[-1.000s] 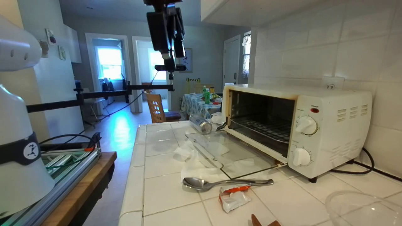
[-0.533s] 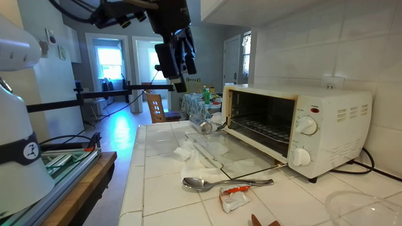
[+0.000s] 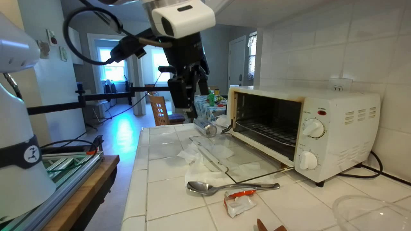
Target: Close the door of the oven
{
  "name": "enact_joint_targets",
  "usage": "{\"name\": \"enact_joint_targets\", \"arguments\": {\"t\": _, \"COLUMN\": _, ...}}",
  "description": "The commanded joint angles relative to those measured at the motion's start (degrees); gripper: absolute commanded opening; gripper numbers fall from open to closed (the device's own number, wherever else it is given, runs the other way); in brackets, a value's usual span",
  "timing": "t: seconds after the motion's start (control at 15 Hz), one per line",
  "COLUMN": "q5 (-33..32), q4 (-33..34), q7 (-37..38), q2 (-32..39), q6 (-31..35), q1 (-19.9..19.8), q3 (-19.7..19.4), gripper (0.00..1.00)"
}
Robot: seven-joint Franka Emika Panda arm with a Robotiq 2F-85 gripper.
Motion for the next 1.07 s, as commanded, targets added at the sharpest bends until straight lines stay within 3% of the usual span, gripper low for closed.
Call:
{"name": "enact_joint_targets", "arguments": {"t": 0.0, "q5": 1.12, "q4": 0.08, "q7": -0.33, "q2": 1.10, "q6": 0.45, "q1": -0.46, "q3": 0.74, "gripper": 1.00}}
{"name": "enact_joint_targets", "arguments": {"t": 0.33, "q5": 1.97, "q4": 0.51, "q7": -0.67, "q2": 3.27, "q6": 1.75, "q1": -0.21, "q3": 0.88, "gripper": 1.00}}
{"name": "enact_joint_targets", "arguments": {"t": 0.6, "q5": 10.63, "q4": 0.31, "q7": -3.62, "q2": 4.83, "q6": 2.09, "q1": 2.14, "q3": -0.40, "gripper": 1.00}}
{"name": "enact_joint_targets", "arguments": {"t": 1.0, "q5": 25.23, "q4": -0.20, "q7": -11.45, "q2": 9.79, "q6": 2.69, "q1": 1.19, "q3": 0.30, "gripper": 1.00}}
